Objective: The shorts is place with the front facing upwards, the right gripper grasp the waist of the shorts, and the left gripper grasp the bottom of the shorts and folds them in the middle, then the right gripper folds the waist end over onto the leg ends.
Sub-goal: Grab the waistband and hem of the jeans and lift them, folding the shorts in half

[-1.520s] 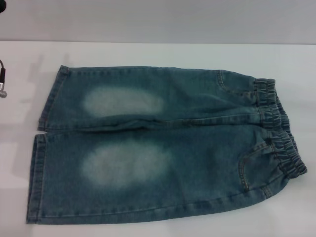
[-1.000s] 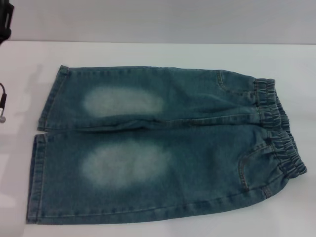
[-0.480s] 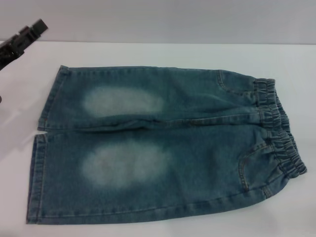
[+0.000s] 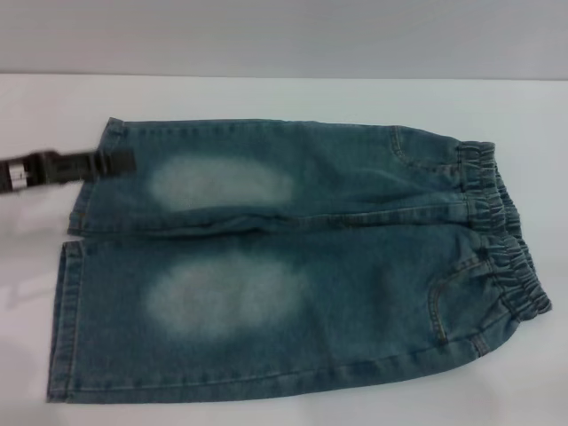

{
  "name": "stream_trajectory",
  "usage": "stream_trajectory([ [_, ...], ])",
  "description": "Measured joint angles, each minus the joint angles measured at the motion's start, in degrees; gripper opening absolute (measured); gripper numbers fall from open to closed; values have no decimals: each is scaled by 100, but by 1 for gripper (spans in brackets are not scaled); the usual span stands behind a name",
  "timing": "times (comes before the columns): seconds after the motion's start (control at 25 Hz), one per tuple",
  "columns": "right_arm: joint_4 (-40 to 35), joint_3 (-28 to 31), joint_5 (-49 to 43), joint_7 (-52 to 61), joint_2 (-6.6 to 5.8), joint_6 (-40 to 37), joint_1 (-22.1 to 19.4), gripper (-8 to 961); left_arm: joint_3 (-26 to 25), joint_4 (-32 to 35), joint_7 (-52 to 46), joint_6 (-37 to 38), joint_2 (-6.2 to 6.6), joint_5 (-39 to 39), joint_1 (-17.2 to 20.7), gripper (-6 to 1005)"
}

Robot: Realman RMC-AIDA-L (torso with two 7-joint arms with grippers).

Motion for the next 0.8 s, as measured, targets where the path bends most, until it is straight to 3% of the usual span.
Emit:
stream_trajectory([
  [0.08, -9, -25, -1, -2, -6, 40, -1, 665, 734, 823, -744, 376, -297, -26, -66, 726],
  [0.12, -13, -39, -2, -3, -8, 45, -1, 665, 734, 823, -744, 376, -297, -26, -66, 726],
  [0.16, -20, -44, -4, -5, -8, 50, 1, 666, 1036, 1089, -1050, 430, -384, -27, -68, 726],
  [0.32, -69, -127, -8, -12, -17, 156, 42, 666, 1608, 1206, -1643, 481, -371, -28, -51, 726],
  [0.8, -434, -259, -8, -17, -27, 726, 279, 664, 2623, 1528, -2811, 768, -265, -28, 92, 726],
])
